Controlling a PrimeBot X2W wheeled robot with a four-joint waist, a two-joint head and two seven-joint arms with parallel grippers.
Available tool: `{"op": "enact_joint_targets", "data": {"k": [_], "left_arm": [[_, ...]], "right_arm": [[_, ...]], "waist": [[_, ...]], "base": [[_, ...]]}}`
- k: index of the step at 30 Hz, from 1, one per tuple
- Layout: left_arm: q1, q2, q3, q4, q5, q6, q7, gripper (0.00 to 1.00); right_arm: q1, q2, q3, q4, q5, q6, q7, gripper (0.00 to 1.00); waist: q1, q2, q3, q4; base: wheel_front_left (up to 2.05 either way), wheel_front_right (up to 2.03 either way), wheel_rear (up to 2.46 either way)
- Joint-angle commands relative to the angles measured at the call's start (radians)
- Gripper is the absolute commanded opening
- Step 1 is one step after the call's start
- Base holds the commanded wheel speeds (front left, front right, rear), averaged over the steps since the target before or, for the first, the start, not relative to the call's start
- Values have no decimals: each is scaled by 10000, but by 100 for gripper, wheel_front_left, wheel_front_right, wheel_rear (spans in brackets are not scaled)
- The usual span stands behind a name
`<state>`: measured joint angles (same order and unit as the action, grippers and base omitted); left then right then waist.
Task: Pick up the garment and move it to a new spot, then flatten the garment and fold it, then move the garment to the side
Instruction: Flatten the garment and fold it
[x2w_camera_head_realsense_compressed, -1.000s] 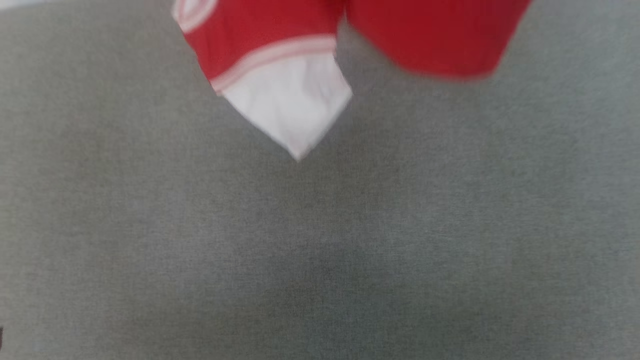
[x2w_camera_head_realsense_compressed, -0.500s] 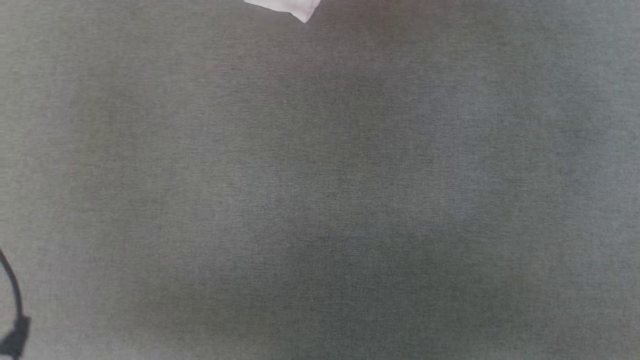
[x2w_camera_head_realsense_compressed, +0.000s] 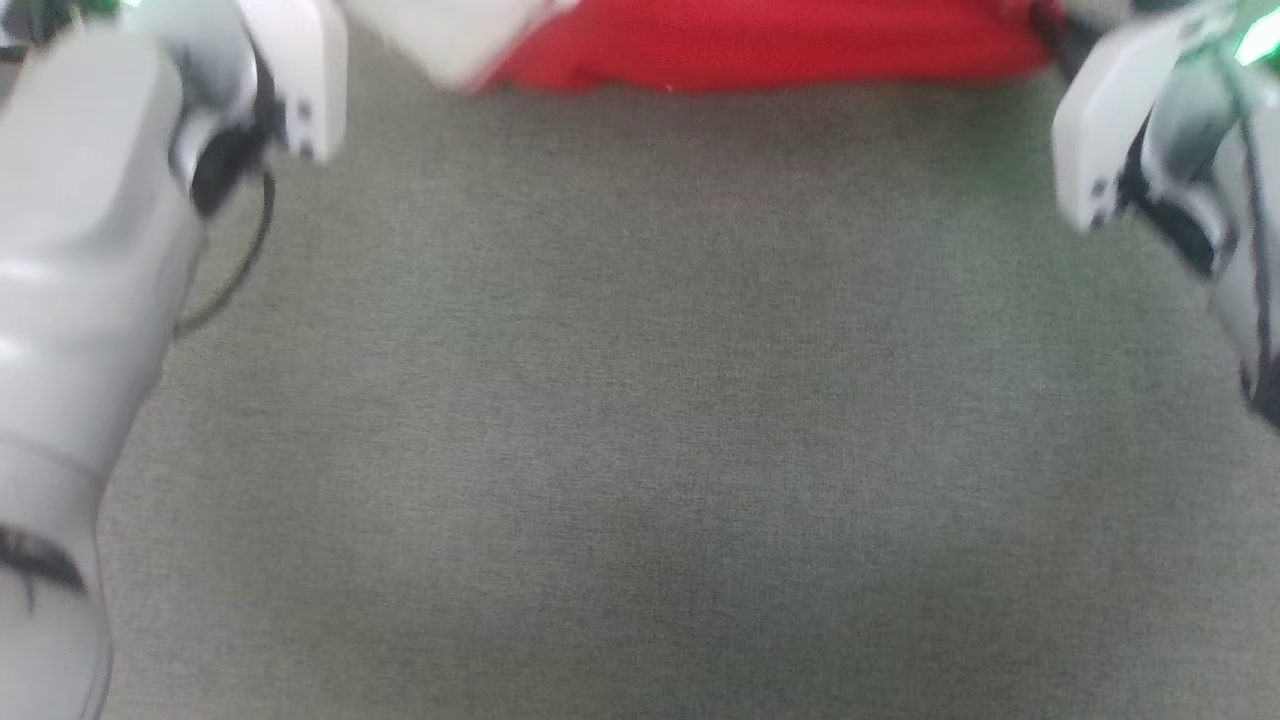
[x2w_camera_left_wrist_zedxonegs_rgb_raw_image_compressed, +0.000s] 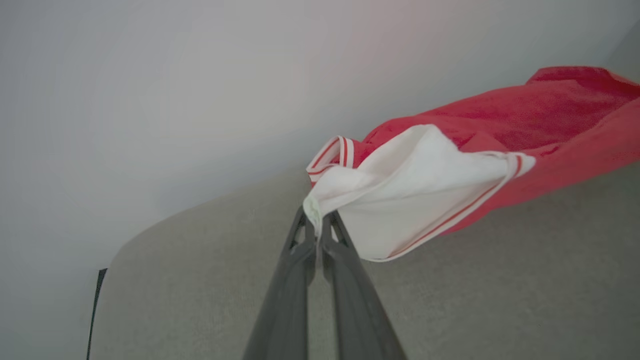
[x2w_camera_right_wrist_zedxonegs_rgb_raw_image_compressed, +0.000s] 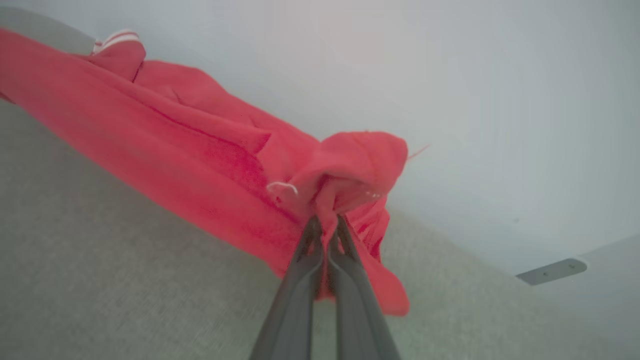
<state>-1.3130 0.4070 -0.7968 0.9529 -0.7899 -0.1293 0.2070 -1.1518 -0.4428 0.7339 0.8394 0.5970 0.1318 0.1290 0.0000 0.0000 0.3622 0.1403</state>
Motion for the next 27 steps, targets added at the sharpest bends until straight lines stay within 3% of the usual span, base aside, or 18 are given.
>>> {"op": "enact_joint_targets", "data": {"k": [1, 4, 8, 19, 27], "left_arm": [[233, 112, -2, -109, -105, -5, 119, 0], [1313, 512, -30, -909, -603, 7, 833, 0], [2844, 1211, -45, -2480, -1022, 521, 1644, 0], [7111, 3850, -21, -8933, -1968, 3467, 3392, 0], [9298, 4823, -146, -11437, -2612, 5096, 3782, 0]], "right_arm": [[250, -39, 20, -80, 149, -20, 73, 0], [1060, -398, 158, -707, 781, -22, 343, 0], [2246, -899, 227, -1691, 1367, -22, 643, 0], [5552, -2296, -509, -4811, 2258, -22, 1971, 0], [8076, -3079, -1644, -7095, 2691, -20, 3295, 0]], "waist": [[0, 0, -164, 58], [0, 0, -427, 87], [0, 0, -700, 94], [0, 0, -954, -22], [0, 0, -1016, -158]], "base": [[0, 0, 0], [0, 0, 0], [0, 0, 0], [0, 0, 0], [0, 0, 0]]}}
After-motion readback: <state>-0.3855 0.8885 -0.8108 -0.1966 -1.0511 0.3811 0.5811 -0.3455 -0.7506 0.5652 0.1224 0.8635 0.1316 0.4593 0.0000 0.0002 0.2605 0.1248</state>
